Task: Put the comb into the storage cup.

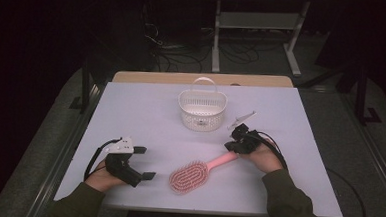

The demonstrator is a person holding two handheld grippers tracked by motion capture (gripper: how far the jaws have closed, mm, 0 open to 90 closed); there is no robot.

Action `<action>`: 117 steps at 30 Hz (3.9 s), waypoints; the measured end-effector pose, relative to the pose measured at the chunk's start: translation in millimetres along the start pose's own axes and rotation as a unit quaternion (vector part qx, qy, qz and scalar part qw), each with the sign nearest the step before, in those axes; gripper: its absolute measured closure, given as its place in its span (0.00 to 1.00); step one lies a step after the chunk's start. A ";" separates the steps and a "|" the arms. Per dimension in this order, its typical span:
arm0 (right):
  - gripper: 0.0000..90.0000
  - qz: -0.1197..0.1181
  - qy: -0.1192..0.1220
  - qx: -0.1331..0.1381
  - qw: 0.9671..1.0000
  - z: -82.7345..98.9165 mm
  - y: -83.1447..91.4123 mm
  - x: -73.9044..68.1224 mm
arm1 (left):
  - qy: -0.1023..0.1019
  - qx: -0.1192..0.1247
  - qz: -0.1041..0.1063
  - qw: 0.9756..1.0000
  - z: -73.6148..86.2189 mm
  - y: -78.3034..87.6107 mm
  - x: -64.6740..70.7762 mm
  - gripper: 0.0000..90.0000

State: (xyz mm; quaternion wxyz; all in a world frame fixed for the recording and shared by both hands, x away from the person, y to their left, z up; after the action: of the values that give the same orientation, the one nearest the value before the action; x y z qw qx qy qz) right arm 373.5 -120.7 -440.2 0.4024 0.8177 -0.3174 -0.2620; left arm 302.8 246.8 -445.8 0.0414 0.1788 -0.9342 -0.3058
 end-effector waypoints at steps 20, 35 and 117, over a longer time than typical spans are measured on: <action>0.99 -0.006 0.001 0.000 1.000 9.5 7.8 -0.6 | -0.001 -0.001 -0.001 1.000 0.3 -0.2 0.2 0.00; 0.99 -0.003 0.002 -0.006 1.000 23.2 14.4 -3.3 | 0.001 0.001 -0.002 1.000 0.0 0.6 0.8 0.00; 0.04 -0.018 -0.076 0.158 0.984 84.4 65.8 -3.8 | 0.000 0.006 -0.008 1.000 0.2 4.1 -0.7 0.00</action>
State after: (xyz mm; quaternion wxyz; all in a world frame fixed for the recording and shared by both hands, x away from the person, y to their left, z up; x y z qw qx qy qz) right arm 293.0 -190.7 -430.7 0.2382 0.8541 -0.3700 -0.2772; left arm 302.2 250.3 -443.6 0.0384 0.1863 -0.9345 -0.3008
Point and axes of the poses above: each handheld gripper's, and its own axes: y roughly backward along the jaws, z roughly out of its underside, x roughly to its right, the point moved 2 cm from there along -y, roughly forward along the jaws, and after that the axes turned 11 degrees about -y, right-handed, at the moved point
